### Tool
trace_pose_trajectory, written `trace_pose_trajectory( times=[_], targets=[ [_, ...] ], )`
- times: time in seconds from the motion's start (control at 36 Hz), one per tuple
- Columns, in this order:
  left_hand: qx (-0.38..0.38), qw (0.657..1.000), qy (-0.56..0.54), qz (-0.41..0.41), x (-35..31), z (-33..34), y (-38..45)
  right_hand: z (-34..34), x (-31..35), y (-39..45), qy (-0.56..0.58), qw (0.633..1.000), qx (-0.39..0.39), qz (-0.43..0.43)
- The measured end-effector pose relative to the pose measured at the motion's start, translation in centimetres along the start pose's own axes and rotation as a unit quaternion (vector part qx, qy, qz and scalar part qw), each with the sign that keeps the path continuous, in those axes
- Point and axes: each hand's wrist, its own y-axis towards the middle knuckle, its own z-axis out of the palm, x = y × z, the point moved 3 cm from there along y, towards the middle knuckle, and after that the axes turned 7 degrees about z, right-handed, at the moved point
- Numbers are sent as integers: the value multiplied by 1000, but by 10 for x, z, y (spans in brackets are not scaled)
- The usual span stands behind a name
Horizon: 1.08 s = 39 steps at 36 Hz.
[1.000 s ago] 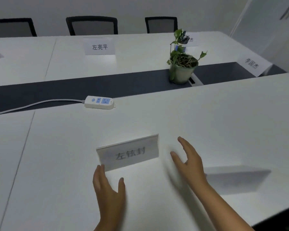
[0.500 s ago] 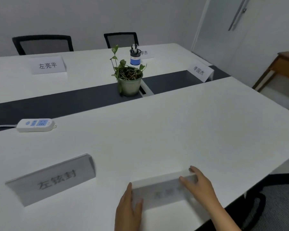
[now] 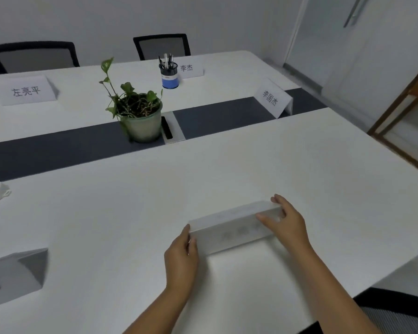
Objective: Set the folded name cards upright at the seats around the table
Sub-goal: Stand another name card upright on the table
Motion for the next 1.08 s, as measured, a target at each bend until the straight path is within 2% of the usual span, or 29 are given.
trace_pose_trajectory(
  times=[0.22, 0.47, 0.86, 1.08],
  targets=[
    [27, 999, 12, 13, -25, 65, 31, -32, -37, 56, 41, 998, -36, 15],
    [31, 999, -13, -5, -34, 79, 50, -33, -43, 88, 64, 996, -58, 17],
    [17, 1000, -9, 9, -26, 90, 69, -20, -31, 145, 121, 991, 54, 2],
    [35, 998, 47, 35, -27, 91, 94, -23, -36, 145, 127, 991, 43, -6]
  ],
)
